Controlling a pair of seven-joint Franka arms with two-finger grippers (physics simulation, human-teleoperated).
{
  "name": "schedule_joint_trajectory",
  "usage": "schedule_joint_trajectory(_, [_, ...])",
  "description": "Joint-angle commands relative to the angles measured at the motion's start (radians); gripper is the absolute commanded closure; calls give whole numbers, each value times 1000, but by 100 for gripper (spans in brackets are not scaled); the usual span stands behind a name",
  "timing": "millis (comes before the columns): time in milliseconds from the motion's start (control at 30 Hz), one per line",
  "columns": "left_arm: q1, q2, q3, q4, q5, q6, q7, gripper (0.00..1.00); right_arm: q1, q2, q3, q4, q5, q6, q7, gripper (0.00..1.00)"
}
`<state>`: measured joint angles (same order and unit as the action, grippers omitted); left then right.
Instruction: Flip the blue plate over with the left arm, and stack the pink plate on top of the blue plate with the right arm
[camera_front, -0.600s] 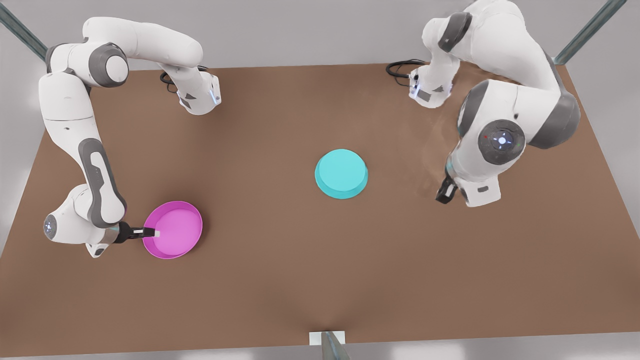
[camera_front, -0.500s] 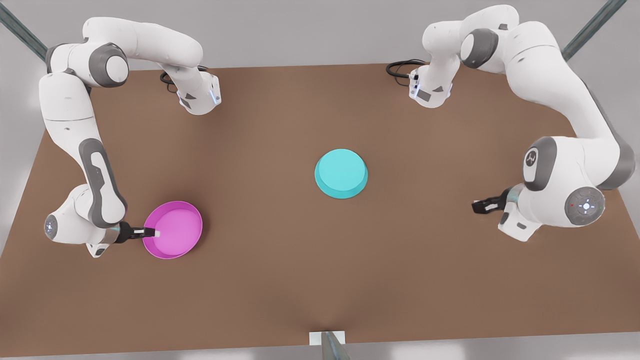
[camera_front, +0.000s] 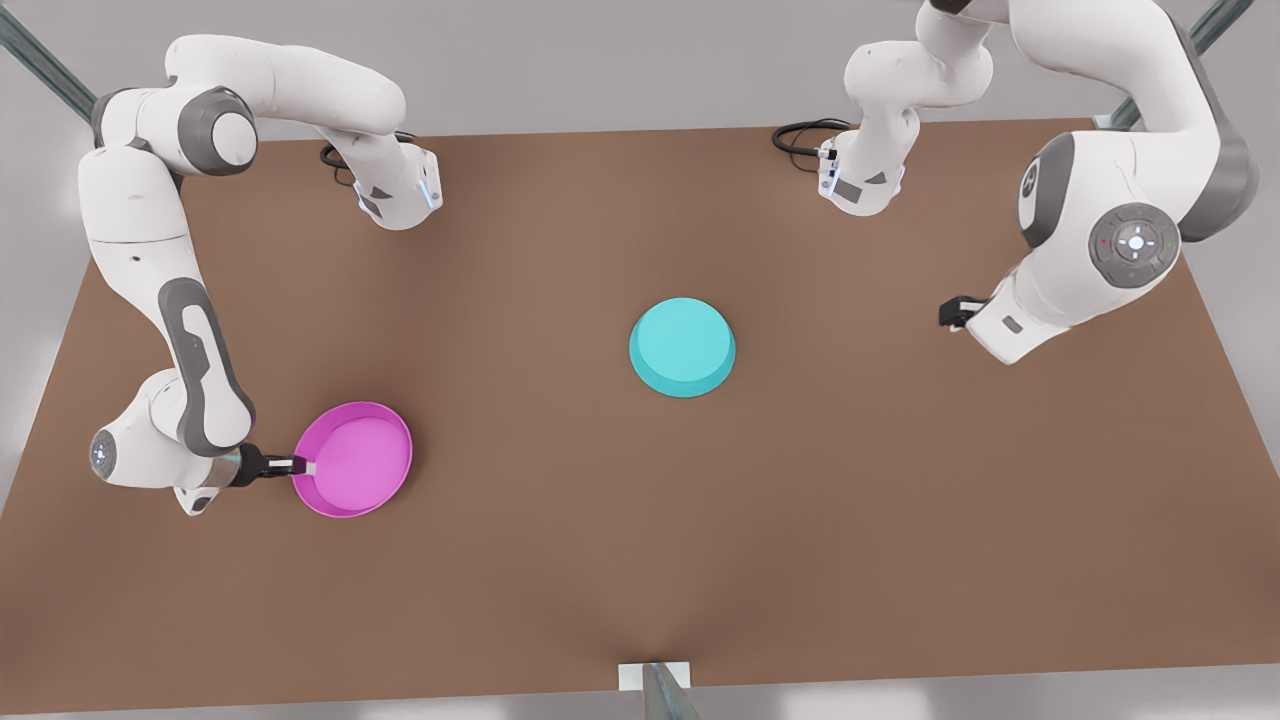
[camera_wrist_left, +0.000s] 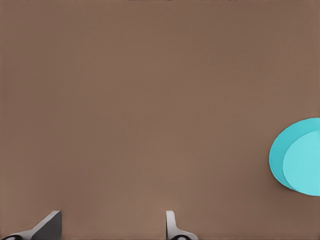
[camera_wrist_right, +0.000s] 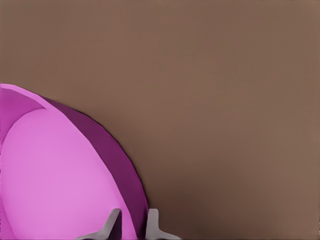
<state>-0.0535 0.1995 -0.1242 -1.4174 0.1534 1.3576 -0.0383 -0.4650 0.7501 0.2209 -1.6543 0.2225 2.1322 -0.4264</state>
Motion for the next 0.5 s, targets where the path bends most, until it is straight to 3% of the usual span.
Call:
schedule_joint_trajectory(0, [0, 0, 0, 0, 0, 0, 0, 0, 0, 0, 0, -1, 0, 0, 0, 67])
schedule_joint_trajectory(233, [-5, 5, 0, 2, 0, 0, -3, 0, 0, 3, 0, -1, 0, 0, 0, 67])
schedule_joint_trajectory(333, [-8, 5, 1, 2, 0, -2, -5, 0, 0, 3, 0, -1, 0, 0, -2, 75])
schedule_joint_trajectory(467, [-9, 5, 1, 2, 0, -2, -8, 0, 0, 3, 0, -1, -2, 0, -2, 79])
